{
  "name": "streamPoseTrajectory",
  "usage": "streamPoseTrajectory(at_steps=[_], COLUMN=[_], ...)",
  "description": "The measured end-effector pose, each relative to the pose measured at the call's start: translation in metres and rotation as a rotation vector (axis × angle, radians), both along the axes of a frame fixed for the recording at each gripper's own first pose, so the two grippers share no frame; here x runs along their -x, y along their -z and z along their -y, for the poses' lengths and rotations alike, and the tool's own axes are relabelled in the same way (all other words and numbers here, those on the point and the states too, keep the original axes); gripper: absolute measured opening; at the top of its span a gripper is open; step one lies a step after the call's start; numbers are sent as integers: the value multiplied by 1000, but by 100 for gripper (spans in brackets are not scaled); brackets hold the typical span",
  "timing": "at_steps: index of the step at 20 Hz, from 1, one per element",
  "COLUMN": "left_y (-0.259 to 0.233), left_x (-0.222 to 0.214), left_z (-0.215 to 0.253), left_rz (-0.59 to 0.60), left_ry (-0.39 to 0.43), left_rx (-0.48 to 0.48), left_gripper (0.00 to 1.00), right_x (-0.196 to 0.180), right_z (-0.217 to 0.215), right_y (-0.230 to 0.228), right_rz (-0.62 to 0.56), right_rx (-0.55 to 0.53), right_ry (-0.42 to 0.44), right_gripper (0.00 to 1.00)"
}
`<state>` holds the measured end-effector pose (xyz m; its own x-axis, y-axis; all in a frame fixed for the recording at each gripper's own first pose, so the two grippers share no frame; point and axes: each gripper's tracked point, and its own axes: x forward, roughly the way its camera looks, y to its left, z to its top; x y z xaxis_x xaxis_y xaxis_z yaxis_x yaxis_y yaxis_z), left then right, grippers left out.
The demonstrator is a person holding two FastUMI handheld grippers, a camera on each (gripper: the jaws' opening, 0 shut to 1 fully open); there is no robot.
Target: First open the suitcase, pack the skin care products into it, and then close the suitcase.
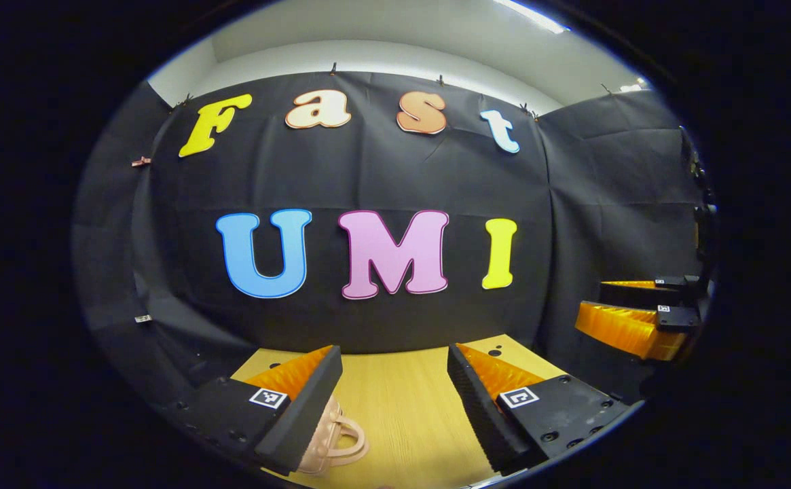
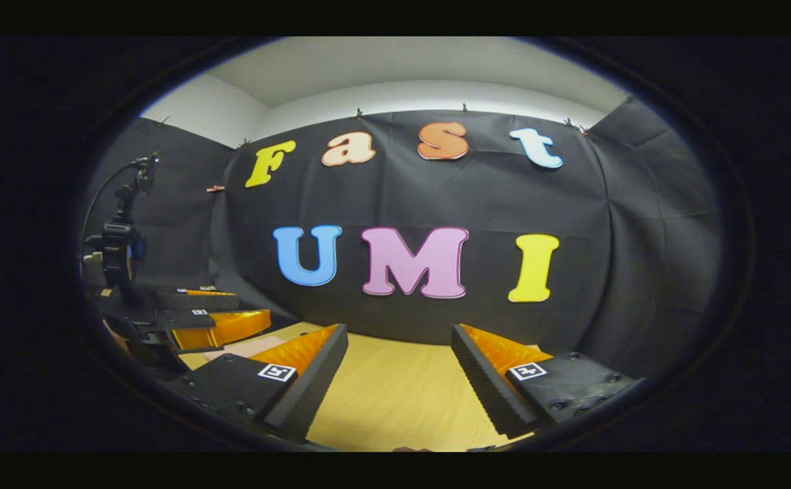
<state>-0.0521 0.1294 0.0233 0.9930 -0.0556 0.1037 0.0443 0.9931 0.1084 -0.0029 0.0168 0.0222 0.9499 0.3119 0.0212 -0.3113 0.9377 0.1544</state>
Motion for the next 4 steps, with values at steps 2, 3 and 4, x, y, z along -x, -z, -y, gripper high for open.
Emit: streamPoseTrajectory(at_steps=[2,3,4], left_y=[3,-3,-9], left_x=[-6,-8,-10], left_z=[-6,-7,-7], left_rz=[-22,-9,4], left_ry=[7,12,18], left_rx=[6,7,9], left_gripper=[98,100,98], right_x=[-7,-9,-11], right_z=[2,2,3], right_y=[-17,-22,-24], right_rz=[16,26,28], right_rx=[-12,-14,-12], right_ry=[38,50,67], right_gripper=[98,90,97])
